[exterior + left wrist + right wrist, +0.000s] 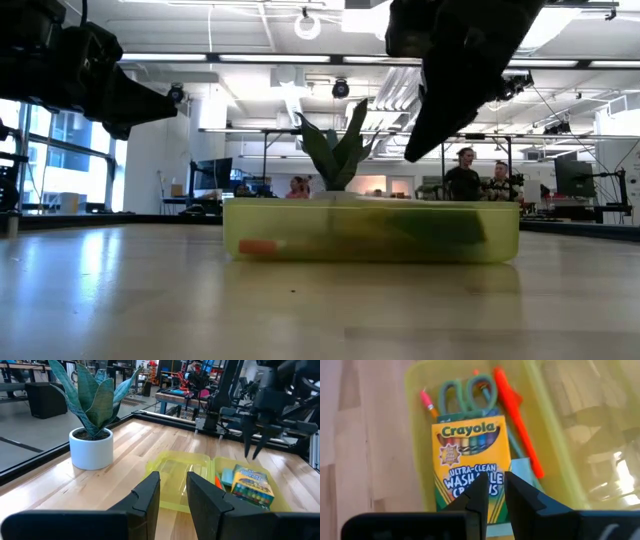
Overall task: Pack school essentials
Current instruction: Close the yellow supply box
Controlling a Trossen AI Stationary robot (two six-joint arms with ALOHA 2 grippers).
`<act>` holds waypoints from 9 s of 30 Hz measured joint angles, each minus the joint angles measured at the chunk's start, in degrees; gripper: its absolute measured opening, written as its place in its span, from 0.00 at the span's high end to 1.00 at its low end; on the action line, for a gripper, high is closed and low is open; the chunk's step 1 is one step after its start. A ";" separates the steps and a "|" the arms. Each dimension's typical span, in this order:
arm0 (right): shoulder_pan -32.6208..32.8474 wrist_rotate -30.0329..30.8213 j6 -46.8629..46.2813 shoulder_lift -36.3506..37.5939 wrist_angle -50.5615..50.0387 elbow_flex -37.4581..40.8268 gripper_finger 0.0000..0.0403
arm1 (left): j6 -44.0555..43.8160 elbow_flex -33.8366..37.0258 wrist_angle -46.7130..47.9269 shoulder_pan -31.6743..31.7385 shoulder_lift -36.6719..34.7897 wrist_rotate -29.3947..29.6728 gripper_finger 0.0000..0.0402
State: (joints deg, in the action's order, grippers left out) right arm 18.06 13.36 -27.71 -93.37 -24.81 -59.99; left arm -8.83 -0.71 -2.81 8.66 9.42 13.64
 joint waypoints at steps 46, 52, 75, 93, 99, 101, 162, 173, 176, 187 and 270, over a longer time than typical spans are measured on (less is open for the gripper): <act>-31.39 -10.83 26.73 6.81 14.44 14.52 0.31 | -0.01 0.00 0.02 0.01 -0.01 0.01 0.79; -37.46 -12.78 24.89 6.81 16.21 16.97 0.31 | 0.00 0.00 0.00 -0.01 0.00 0.01 0.79; -42.07 -21.26 38.24 -1.97 34.01 16.09 0.36 | -0.01 0.00 0.01 0.01 0.00 0.01 0.79; -41.19 -26.82 39.43 -13.43 25.71 3.49 0.36 | -0.01 0.00 0.00 0.01 -0.01 -0.03 0.79; -41.02 -28.31 39.15 -16.29 23.51 0.95 0.44 | -0.01 0.00 0.01 0.00 0.00 -0.01 0.79; -41.01 -28.13 39.15 -16.66 23.09 0.79 0.49 | 0.01 0.00 0.00 -0.01 0.01 -0.01 0.79; -34.23 -13.61 45.22 -6.11 17.48 0.70 0.98 | 0.00 0.01 0.01 0.00 0.01 0.01 0.79; -28.50 -2.33 47.55 -5.82 17.16 0.70 0.98 | -0.01 0.02 -1.13 -0.01 -0.01 0.71 0.79; -27.98 -1.29 47.57 -5.54 17.26 0.70 0.98 | 0.01 0.02 -1.82 -0.01 0.01 0.69 0.79; -28.01 1.79 48.79 -4.36 16.44 -0.02 0.98 | 0.01 0.02 -3.51 -0.03 0.01 0.47 0.79; -24.89 10.45 52.25 -4.42 11.76 -9.70 0.98 | -5.23 -31.31 -21.06 -27.55 81.22 1.14 0.53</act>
State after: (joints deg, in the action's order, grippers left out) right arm -6.83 23.81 24.53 -97.80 -13.06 -69.69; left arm -14.06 -32.02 -23.87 -18.90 90.64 14.78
